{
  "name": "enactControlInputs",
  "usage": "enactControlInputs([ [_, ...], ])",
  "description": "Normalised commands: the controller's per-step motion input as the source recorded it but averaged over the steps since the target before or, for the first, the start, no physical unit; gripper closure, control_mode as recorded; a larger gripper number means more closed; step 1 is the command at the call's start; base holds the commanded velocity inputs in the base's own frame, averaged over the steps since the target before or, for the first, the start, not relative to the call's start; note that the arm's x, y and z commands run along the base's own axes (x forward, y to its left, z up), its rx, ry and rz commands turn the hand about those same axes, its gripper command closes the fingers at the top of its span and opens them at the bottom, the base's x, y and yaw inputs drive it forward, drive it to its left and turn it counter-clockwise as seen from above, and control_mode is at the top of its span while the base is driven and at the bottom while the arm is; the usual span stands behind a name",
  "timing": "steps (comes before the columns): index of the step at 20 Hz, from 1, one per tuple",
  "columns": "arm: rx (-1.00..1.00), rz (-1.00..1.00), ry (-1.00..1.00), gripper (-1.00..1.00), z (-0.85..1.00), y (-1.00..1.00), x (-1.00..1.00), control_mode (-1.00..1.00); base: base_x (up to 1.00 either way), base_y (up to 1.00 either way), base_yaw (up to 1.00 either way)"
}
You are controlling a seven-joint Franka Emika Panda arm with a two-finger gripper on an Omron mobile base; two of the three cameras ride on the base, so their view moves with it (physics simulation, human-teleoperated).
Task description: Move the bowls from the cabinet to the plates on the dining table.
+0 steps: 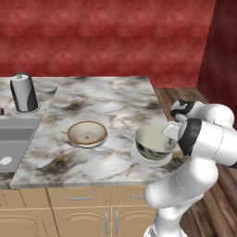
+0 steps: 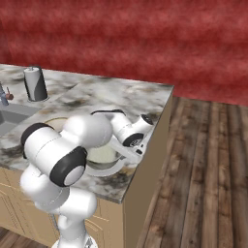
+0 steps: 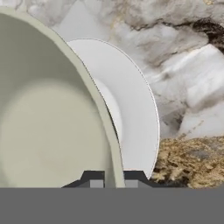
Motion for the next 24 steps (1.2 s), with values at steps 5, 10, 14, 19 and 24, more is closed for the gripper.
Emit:
enactControlInputs([
  [5,-0.01,0.02,-0.01,-1.00,-0.08,-0.06,0.13,-1.00,0.00,0.00,0.00],
  [10,0.01,0.02,-0.01,-1.00,0.32,-0.06,-0.01,-1.00,0.00,0.00,0.00],
  [14,0.06,0.00,0.00,-1.00,0.46,-0.06,-0.02,-1.00,0.00,0.00,0.00],
  [19,0.06,0.00,0.00,-1.00,0.54,-0.10,-0.01,-1.00,0.00,0.00,0.00],
  [24,0.04,0.00,0.00,-1.00,0.55,-0.05,-0.03,-1.00,0.00,0.00,0.00],
])
